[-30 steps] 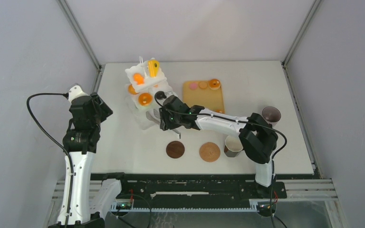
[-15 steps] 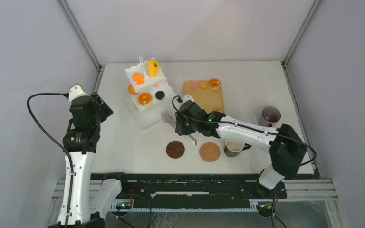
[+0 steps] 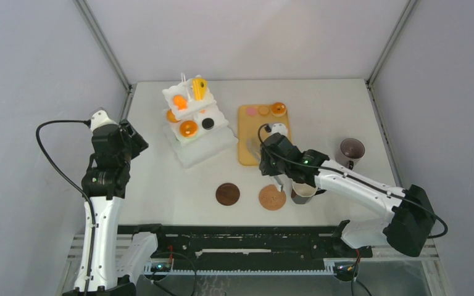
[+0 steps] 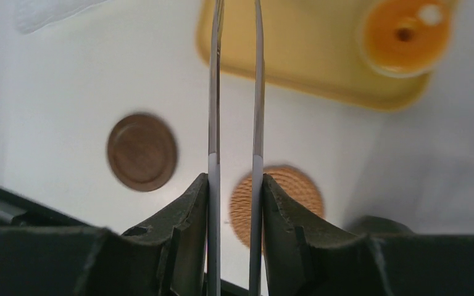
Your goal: Serve the afternoon tea
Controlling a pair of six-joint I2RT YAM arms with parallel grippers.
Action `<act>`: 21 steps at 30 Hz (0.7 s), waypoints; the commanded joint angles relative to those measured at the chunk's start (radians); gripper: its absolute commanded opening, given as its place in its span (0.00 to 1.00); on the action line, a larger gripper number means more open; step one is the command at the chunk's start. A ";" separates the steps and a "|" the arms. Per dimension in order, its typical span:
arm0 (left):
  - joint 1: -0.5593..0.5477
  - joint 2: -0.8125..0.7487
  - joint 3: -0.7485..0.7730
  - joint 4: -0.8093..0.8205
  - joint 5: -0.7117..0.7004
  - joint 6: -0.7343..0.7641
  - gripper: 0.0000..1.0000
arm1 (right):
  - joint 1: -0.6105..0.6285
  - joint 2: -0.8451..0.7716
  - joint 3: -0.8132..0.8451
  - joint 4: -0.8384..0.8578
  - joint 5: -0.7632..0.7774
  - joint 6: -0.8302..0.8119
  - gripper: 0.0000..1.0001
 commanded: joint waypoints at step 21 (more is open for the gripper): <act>0.007 0.027 -0.010 0.075 0.060 -0.024 0.66 | -0.410 -0.182 -0.111 -0.112 -0.167 -0.008 0.48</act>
